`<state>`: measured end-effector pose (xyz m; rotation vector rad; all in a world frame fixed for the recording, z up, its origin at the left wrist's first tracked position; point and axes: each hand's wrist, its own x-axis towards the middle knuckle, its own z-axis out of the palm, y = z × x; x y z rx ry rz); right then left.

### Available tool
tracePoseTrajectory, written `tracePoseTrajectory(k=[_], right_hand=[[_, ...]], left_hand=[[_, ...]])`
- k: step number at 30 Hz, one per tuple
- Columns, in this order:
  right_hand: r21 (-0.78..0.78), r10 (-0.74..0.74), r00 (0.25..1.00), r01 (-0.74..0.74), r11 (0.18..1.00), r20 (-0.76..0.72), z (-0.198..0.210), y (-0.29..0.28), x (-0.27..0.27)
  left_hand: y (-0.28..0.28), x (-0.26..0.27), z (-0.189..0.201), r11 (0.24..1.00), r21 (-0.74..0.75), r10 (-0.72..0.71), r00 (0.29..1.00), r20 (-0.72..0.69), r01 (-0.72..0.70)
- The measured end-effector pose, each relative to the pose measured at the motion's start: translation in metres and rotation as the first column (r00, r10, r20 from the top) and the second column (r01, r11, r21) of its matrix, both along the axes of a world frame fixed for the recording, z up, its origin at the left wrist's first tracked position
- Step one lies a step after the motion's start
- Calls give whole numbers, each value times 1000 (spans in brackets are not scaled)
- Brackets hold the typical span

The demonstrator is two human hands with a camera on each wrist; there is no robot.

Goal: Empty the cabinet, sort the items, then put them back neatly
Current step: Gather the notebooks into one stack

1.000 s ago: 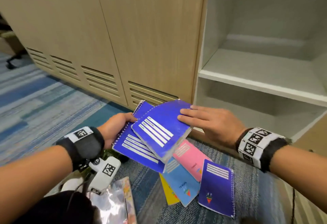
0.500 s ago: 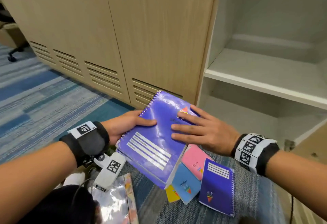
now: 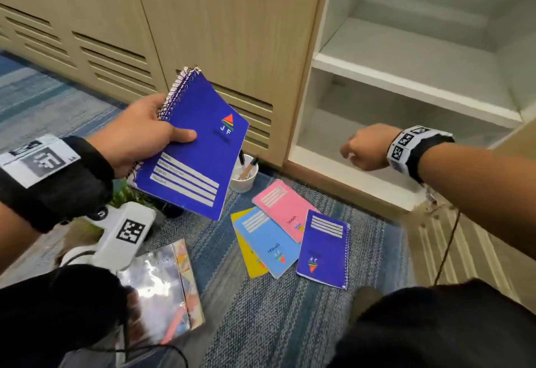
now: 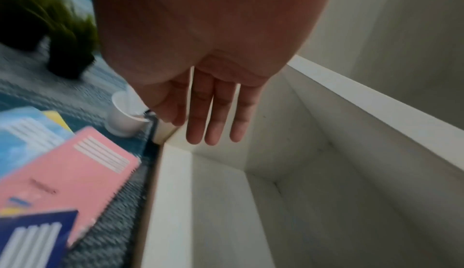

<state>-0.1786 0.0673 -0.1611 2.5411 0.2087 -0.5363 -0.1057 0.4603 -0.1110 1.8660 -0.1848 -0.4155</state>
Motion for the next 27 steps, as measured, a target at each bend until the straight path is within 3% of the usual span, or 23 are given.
tracePoseTrajectory(k=[5, 11, 14, 16, 19, 23, 27], right_hand=[[-217, 6, 999, -17, 976, -52, 17, -58, -8], [-307, 170, 975, -207, 929, -146, 15, -71, 1], [-178, 141, 978, -168, 970, -151, -37, -56, -2], [-26, 94, 984, -99, 995, -150, -90, -40, -7], [157, 134, 982, -112, 981, -135, -174, -20, -15], [217, 197, 949, -144, 965, -245, -246, 15, -36], [193, 236, 942, -192, 962, -240, -276, 33, -53]], left_hand=[[-7, 3, -5, 998, 54, -11, 1000, 4, 11], [-26, 6, -14, 997, 77, -27, 1000, -13, 28], [-36, 5, -14, 997, 72, -36, 999, -13, 37], [-40, 6, -14, 995, 83, -51, 999, -4, 51], [-42, 7, -14, 993, 99, -62, 998, 15, 60], [-39, 7, -12, 992, 109, -75, 997, 33, 71], [-34, 3, -15, 990, 126, -71, 997, 37, 66]])
